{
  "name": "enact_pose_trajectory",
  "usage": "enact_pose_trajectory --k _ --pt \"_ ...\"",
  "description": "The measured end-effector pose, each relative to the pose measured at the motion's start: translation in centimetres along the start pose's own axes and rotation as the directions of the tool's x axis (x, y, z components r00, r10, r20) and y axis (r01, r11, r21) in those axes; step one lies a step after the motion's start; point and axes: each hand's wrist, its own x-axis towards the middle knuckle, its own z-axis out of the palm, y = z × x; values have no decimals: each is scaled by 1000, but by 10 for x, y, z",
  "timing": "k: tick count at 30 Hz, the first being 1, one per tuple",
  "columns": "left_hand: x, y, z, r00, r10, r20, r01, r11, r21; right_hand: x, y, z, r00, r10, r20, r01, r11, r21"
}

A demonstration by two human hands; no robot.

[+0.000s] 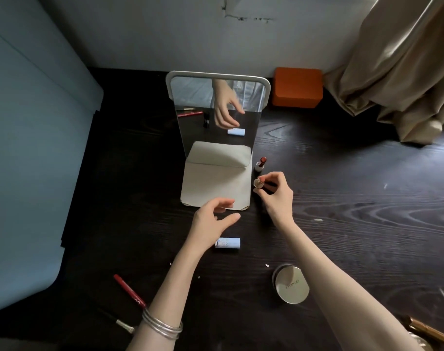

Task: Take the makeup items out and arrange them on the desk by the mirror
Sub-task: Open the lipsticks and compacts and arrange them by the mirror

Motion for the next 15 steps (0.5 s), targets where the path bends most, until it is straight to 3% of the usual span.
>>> enact_pose_trajectory --k 15 --pt "1 -6 2 999 -26 19 26 1000 14 0 -3 4 999 1 -35 -2 1000 -29"
